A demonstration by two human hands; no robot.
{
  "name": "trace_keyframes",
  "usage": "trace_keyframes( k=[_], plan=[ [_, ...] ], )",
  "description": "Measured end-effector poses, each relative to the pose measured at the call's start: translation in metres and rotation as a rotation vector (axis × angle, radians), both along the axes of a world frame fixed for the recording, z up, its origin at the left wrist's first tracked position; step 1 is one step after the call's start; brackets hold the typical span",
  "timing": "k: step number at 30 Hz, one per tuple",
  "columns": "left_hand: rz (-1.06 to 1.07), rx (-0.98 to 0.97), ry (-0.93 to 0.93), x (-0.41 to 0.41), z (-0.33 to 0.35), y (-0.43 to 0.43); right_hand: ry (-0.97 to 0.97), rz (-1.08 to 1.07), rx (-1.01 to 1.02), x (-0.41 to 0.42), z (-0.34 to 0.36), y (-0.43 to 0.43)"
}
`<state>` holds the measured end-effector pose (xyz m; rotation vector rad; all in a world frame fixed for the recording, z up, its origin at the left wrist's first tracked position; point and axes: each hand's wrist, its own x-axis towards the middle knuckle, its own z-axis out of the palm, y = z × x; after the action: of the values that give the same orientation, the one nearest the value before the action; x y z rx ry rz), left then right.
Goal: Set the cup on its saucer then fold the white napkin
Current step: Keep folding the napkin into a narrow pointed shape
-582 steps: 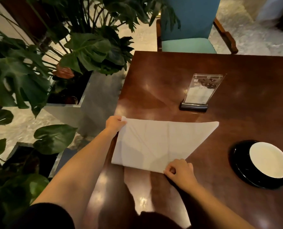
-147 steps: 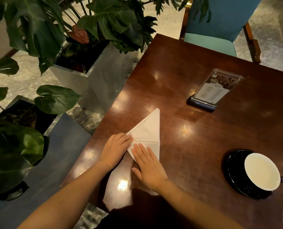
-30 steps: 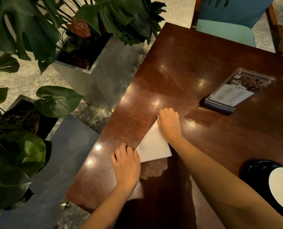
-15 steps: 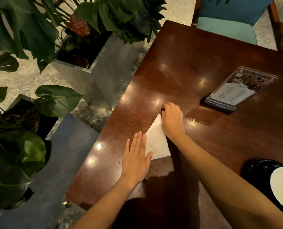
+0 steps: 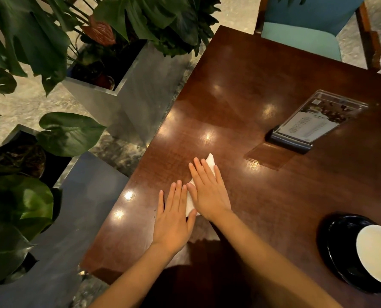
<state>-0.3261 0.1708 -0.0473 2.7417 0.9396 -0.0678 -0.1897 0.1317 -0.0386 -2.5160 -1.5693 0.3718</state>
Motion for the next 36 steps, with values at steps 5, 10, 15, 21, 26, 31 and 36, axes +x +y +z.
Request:
trace_keyframes(
  k=[5,10,15,21,26,31,36],
  plan=[
    [0.02,-0.029,-0.006,-0.004,-0.001,-0.001,-0.008,-0.1,0.004,0.001,-0.004,0.01],
    [0.018,-0.042,0.006,-0.004,0.0,-0.001,-0.024,-0.281,0.002,0.013,-0.006,0.033],
    [-0.016,-0.041,0.036,-0.012,0.002,-0.004,-0.02,-0.361,0.003,0.036,-0.005,0.05],
    [-0.028,-0.029,0.073,-0.024,0.003,-0.005,-0.022,-0.311,-0.012,0.039,-0.007,0.056],
    [0.07,-0.029,0.073,-0.051,0.014,-0.005,-0.02,-0.309,-0.024,0.039,-0.007,0.056],
    [0.279,0.015,-0.081,-0.013,0.028,0.029,-0.015,-0.314,-0.003,0.038,-0.007,0.056],
    [0.066,-0.042,-0.041,0.04,0.014,0.004,-0.011,-0.307,-0.002,0.039,-0.008,0.055]
  ],
)
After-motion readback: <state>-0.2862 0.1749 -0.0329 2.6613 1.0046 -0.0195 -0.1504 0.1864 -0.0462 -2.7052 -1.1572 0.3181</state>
